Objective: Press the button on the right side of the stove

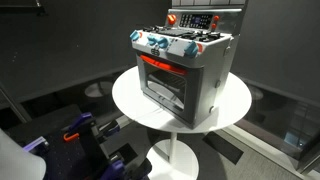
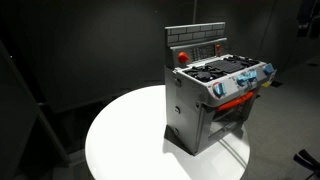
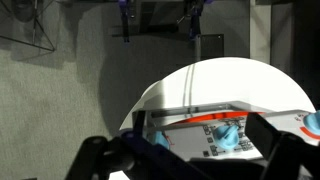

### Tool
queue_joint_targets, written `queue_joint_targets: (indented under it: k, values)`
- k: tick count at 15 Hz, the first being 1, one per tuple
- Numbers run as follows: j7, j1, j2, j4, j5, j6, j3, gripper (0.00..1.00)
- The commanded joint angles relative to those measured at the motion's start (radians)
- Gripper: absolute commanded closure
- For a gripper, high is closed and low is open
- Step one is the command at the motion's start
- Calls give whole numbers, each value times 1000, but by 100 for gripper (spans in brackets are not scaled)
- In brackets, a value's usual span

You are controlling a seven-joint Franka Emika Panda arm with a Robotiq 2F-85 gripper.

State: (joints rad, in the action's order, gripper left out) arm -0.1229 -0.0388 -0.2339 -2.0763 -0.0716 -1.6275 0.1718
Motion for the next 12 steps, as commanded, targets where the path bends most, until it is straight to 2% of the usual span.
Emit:
queue_joint_targets:
  k: [1,4,12]
  values:
    - [-4,-20,1,3,-4,3,-18,0]
    - [-4,-20,0,3,-4,3,-18,0]
    - [153,-23,76,93,5,-180,-56,0]
